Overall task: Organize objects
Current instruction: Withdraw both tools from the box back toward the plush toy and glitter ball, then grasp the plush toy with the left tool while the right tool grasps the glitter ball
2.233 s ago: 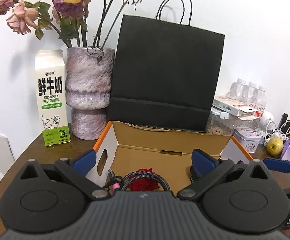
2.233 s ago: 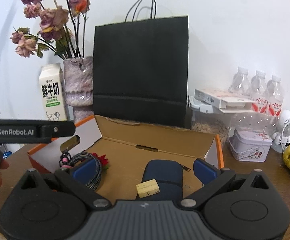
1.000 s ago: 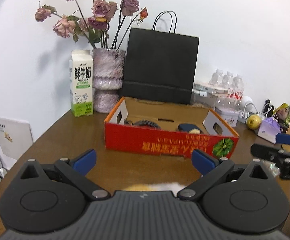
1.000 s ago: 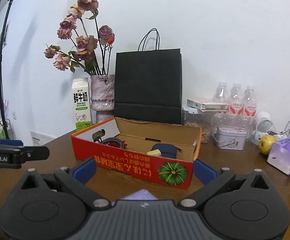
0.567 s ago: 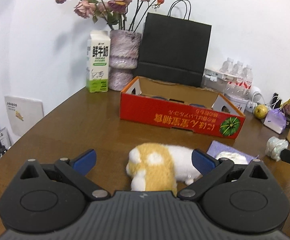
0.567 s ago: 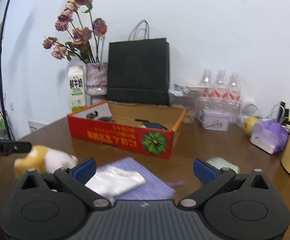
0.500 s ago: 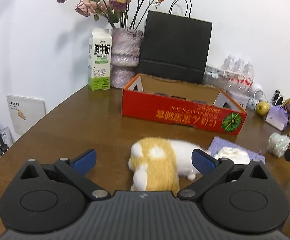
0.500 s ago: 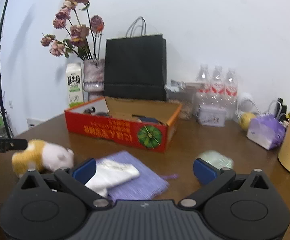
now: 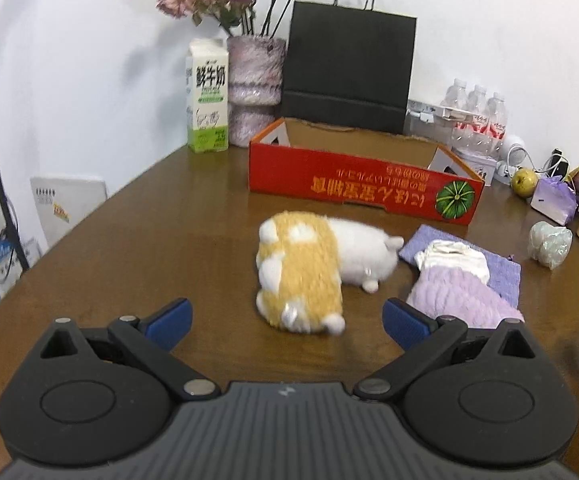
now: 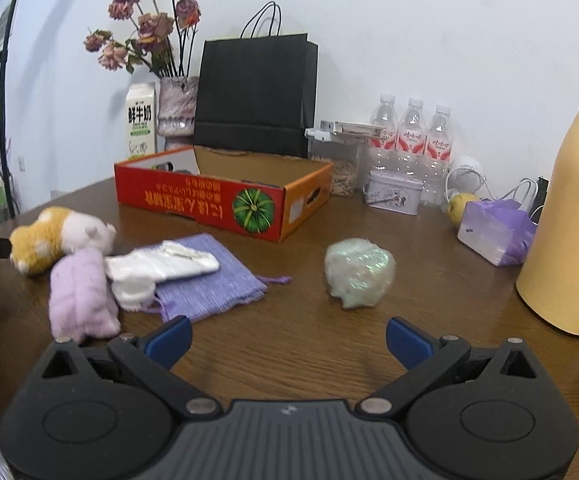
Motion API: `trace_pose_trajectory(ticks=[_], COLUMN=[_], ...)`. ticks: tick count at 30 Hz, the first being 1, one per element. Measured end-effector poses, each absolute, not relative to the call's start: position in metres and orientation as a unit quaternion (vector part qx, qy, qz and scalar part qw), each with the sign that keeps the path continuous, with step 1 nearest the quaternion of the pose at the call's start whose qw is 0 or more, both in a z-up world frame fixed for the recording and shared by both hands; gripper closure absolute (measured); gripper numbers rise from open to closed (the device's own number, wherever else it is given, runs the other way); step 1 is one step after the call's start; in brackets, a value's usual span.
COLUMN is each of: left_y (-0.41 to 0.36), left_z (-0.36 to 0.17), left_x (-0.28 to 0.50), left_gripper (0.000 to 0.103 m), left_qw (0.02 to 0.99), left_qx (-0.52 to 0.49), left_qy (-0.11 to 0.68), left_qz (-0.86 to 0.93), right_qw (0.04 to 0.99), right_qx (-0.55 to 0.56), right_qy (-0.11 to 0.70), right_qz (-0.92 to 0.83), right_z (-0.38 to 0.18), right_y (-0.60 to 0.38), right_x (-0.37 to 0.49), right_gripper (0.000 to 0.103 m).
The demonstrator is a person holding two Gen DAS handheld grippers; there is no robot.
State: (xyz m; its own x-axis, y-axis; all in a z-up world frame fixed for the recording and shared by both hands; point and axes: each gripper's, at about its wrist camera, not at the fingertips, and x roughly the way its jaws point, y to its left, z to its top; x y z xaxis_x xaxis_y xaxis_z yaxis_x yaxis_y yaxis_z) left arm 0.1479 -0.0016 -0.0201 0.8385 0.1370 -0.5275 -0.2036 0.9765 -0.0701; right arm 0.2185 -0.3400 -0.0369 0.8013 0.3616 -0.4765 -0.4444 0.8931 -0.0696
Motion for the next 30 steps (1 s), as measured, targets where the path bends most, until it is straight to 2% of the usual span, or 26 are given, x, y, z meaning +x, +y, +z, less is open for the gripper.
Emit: trace_pose_trajectory(ticks=[12, 25, 30], left_y=[-0.020, -0.020, -0.020], left_z=[-0.014, -0.024, -0.029], left_x=[0.169, 0.201, 0.211], left_gripper=[0.000, 0.000, 0.000], left_qw=[0.950, 0.935, 0.931], left_qx=[-0.031, -0.031, -0.026], left_qy=[0.282, 0.314, 0.324], left_qz=[0.131, 0.162, 0.168], right_qw=[0.938, 0.930, 0.926], right_qx=[-0.099, -0.103, -0.106], right_qy=[0.224, 0.254, 0.273], right_qz=[0.245, 0.246, 0.239], right_z=[-0.027, -0.033, -0.045], right_y=[-0.360, -0.362, -0.354], right_x=[0.245, 0.309, 0.332], right_gripper=[0.000, 0.000, 0.009])
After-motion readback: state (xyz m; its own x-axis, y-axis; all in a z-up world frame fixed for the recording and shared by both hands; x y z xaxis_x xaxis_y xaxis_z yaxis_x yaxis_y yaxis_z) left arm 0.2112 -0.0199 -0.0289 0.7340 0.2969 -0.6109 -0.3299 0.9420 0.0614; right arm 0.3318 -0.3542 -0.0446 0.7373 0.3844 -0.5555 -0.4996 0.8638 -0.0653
